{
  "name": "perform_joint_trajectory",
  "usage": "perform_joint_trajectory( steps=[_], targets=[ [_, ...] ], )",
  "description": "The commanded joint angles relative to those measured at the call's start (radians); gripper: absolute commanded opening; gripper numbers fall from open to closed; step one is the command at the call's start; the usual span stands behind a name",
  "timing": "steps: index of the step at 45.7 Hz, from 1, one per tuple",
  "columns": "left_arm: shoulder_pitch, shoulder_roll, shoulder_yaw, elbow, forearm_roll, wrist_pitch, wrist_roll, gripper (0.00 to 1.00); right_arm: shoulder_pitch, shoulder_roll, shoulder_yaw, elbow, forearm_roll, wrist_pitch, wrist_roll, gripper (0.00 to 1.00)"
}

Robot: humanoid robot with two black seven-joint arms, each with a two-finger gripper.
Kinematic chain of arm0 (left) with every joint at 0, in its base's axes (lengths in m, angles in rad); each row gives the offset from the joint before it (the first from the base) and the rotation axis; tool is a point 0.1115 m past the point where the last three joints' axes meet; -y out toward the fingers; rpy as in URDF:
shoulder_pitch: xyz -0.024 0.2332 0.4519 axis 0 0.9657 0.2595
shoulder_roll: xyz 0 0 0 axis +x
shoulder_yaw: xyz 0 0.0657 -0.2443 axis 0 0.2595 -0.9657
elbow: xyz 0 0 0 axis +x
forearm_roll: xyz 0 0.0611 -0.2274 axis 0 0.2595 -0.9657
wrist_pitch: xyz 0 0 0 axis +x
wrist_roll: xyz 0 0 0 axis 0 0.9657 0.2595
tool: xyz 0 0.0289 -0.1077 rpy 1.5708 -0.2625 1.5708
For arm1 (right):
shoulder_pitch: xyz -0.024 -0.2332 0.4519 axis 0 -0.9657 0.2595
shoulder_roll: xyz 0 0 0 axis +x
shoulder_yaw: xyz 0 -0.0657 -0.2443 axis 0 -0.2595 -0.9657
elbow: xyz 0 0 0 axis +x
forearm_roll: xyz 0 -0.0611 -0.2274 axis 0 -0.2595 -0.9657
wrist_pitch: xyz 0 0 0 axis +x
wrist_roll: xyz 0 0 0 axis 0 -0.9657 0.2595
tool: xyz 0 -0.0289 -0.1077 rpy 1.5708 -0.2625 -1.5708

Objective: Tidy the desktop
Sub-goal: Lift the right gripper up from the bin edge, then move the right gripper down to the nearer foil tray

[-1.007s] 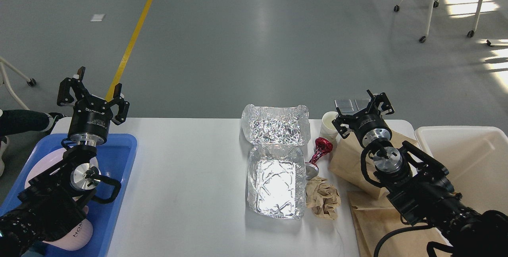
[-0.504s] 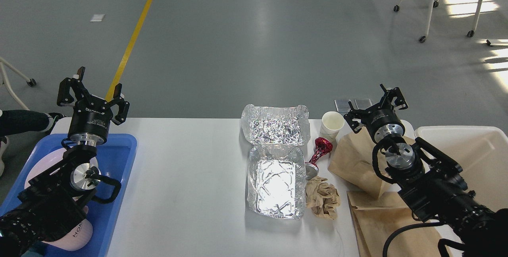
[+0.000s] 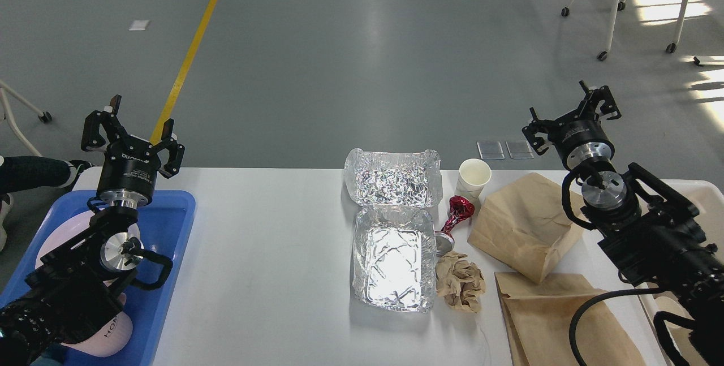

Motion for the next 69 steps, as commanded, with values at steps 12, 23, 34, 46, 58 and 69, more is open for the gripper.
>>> perform_joint_trajectory(
  steps=[12,23,34,46,58,69],
  targets=[
    [0.0,0.0,0.0,0.0,0.001,0.0,-0.001,0.97,0.049,-0.044,-0.017,0.017,-0.018,0.017,-0.015,1.0],
    [0.0,0.0,0.0,0.0,0.001,0.001,0.0,0.97,0.181,-0.157,-0.42,0.047,-0.187,0.089,-0.021,1.0],
    [0.0,0.0,0.0,0.0,0.001,0.0,0.0,0.97,0.419,-0.194,-0.973,0.046,-0.299,0.181,-0.018,1.0],
    [0.0,0.0,0.0,0.0,0.001,0.001,0.0,0.97,0.559,-0.163,-1.326,0.038,-0.333,0.253,-0.018,1.0],
    [0.0,0.0,0.0,0.0,0.001,0.001,0.0,0.97,0.577,-0.126,-1.38,0.044,-0.564,0.264,-0.026,1.0],
    [0.0,0.0,0.0,0.0,0.001,0.0,0.0,0.97,0.666,-0.032,-1.584,0.026,-0.63,0.383,-0.076,1.0]
  ],
)
